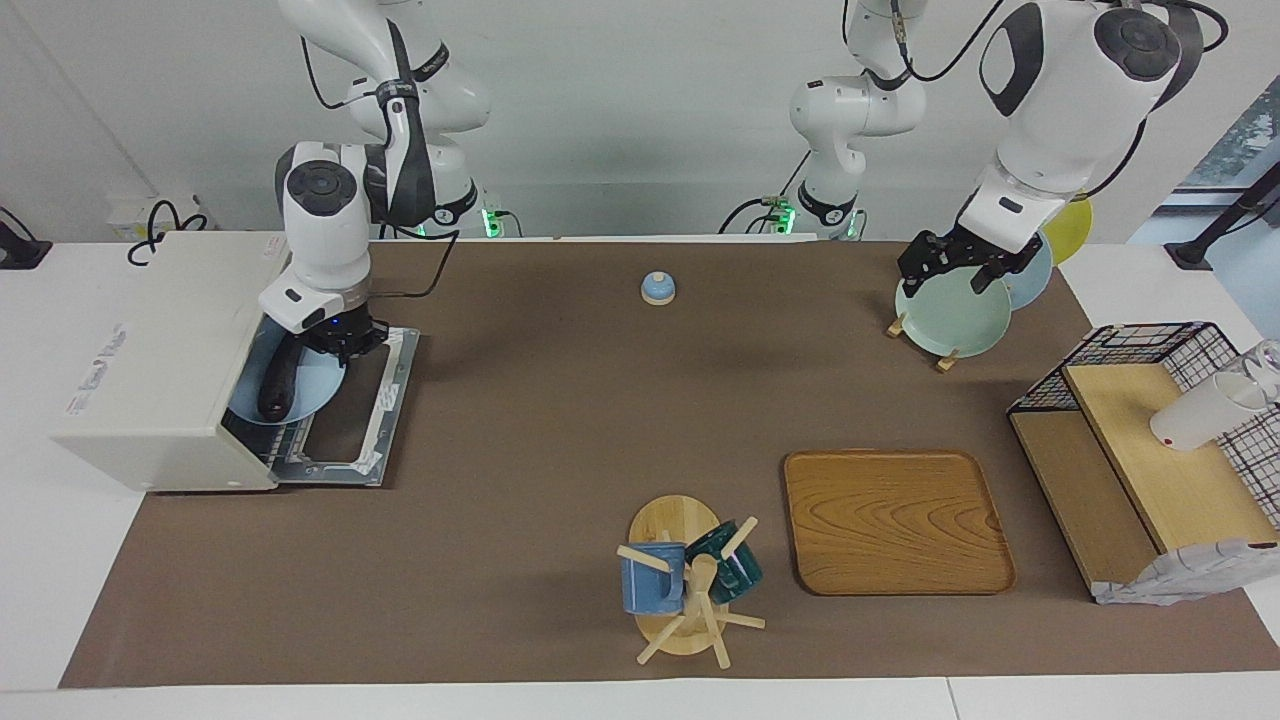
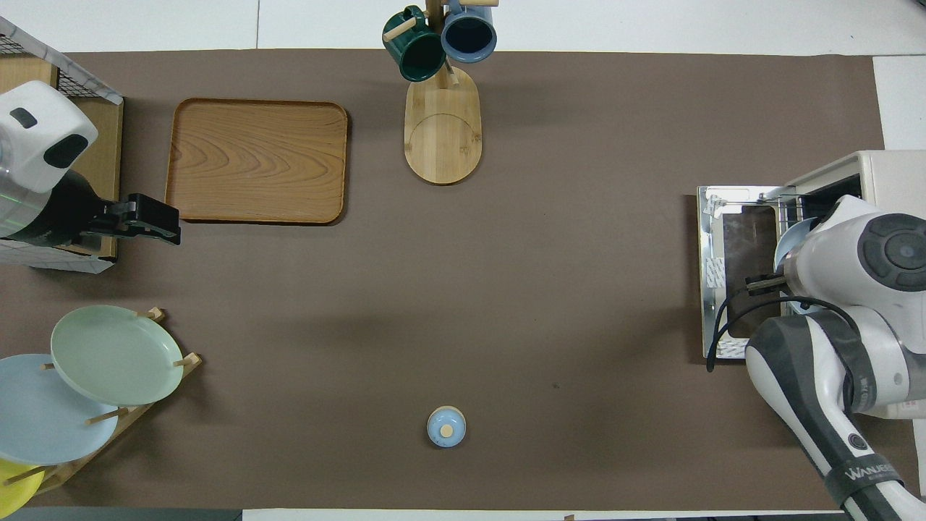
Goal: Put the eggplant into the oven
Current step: 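Carry the plate with the eggplant into the open oven with the right gripper, then set the plate down inside the oven and withdraw the right gripper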
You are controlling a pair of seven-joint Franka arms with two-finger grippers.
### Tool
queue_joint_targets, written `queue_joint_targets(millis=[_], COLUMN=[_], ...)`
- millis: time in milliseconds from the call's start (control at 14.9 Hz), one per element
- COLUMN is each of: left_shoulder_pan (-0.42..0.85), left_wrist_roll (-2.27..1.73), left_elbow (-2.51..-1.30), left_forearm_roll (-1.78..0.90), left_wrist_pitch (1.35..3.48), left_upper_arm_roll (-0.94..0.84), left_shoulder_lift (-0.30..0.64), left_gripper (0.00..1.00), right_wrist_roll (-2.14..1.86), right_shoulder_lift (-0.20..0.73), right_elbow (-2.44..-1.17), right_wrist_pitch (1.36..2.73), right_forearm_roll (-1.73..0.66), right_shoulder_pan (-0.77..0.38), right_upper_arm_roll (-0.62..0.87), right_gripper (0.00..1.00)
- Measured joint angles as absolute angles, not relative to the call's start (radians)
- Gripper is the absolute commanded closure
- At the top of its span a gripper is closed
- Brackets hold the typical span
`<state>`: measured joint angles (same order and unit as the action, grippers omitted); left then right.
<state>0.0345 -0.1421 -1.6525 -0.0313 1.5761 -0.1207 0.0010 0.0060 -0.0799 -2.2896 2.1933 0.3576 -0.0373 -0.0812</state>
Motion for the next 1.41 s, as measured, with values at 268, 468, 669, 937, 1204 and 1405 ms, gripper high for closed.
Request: queue_joint_targets(millis=[268, 468, 669, 937, 1204, 1405], left_shoulder_pan=[0.034, 0.034, 0.034, 0.034, 0.034, 0.034], left_wrist_roll=[-0.142, -0.142, -0.142, -0.142, -0.142, -0.142], left_elbow=[-1.653, -1.653, -1.653, -1.653, -1.653, -1.653], left_forearm_roll=[-0.031, -0.031, -0.031, -0.031, -0.031, -0.031], left_wrist_pitch=[1.576, 1.576, 1.576, 1.576, 1.576, 1.576], left_upper_arm_roll=[-0.120, -0.118, -0.117, -0.117, -0.117, -0.117], left_shoulder_lift=[0.001, 0.001, 0.001, 0.001, 0.001, 0.001], left_gripper=[0.00, 0.00, 0.00, 0.00, 0.00, 0.00], right_wrist_roll=[-0.010, -0.010, -0.010, -0.012, -0.010, 0.036], right_shoulder_lift=[-0.081, -0.080, -0.080, -0.080, -0.072, -0.012], right_elbow=[-2.293, -2.296, -2.299, -2.276, -2.245, -2.248], right_wrist_pitch=[2.206, 2.206, 2.207, 2.199, 2.211, 2.271], right_forearm_roll=[0.358, 0.350, 0.319, 0.280, 0.181, 0.170], right_shoulder_pan=[-0.018, -0.018, -0.018, -0.030, -0.092, -0.123], right_upper_arm_roll=[-0.081, -0.080, -0.080, -0.069, -0.062, -0.062], right_gripper=[0.88, 0.86, 0.76, 0.74, 1.00, 1.00])
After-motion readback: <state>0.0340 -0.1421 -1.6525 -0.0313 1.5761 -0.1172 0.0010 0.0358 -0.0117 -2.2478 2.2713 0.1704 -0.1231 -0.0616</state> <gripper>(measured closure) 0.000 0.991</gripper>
